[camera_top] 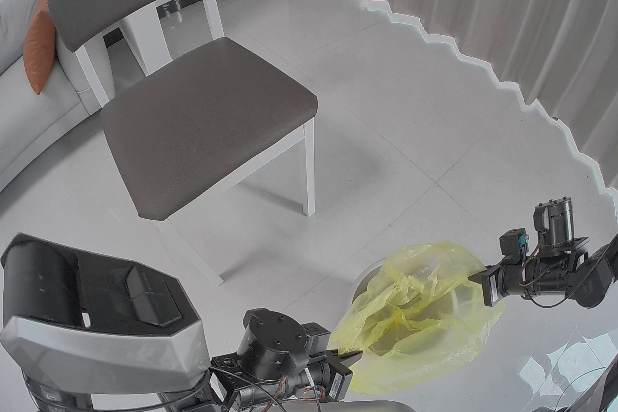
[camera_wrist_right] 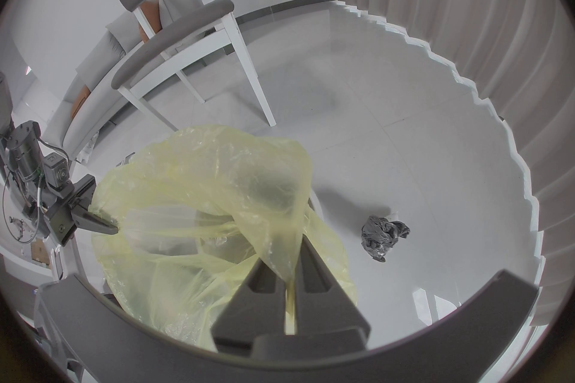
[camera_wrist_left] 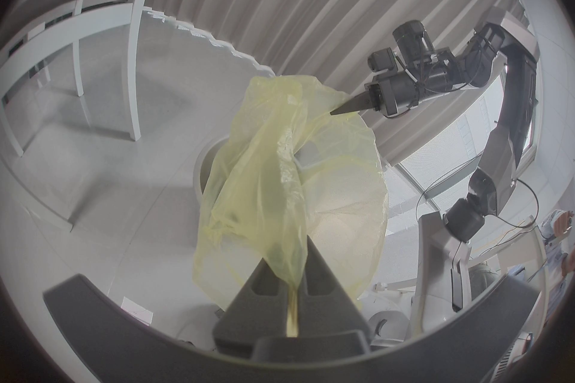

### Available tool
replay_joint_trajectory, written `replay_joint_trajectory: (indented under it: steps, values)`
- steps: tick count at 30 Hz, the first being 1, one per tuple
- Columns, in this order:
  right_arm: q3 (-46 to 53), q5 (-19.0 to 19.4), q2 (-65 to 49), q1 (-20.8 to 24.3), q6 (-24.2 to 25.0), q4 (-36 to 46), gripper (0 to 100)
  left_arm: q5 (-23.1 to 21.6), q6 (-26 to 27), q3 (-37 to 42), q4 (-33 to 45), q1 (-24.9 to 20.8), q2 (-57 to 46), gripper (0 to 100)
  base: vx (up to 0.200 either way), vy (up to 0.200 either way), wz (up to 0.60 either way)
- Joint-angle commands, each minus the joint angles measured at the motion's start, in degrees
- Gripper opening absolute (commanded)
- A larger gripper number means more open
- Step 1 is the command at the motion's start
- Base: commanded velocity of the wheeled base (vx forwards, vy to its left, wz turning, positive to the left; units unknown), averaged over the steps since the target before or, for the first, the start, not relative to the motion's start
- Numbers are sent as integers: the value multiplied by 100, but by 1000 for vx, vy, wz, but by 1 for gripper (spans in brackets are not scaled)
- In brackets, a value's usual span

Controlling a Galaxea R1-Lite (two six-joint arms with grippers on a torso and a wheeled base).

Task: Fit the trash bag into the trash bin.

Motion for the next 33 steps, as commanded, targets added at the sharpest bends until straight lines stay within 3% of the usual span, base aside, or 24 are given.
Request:
replay_joint_trajectory:
  steps: [1, 10, 15, 33]
  values:
    - [147, -10, 453, 67, -58, -55, 0, -8, -10, 60, -26, -50, 212, 0, 0, 0, 0]
    - [358, -45, 735, 14, -261, -82, 0, -8, 16, -46, -167, -59, 616, 0, 0, 0, 0]
    - [455, -36, 963, -74, -278, -530, 0, 1, -1, -125, -571, -50, 862, 0, 0, 0, 0]
    - [1202, -63, 102, -311, -559, -556, 0, 36, -28, 209, -729, -164, 598, 0, 0, 0, 0]
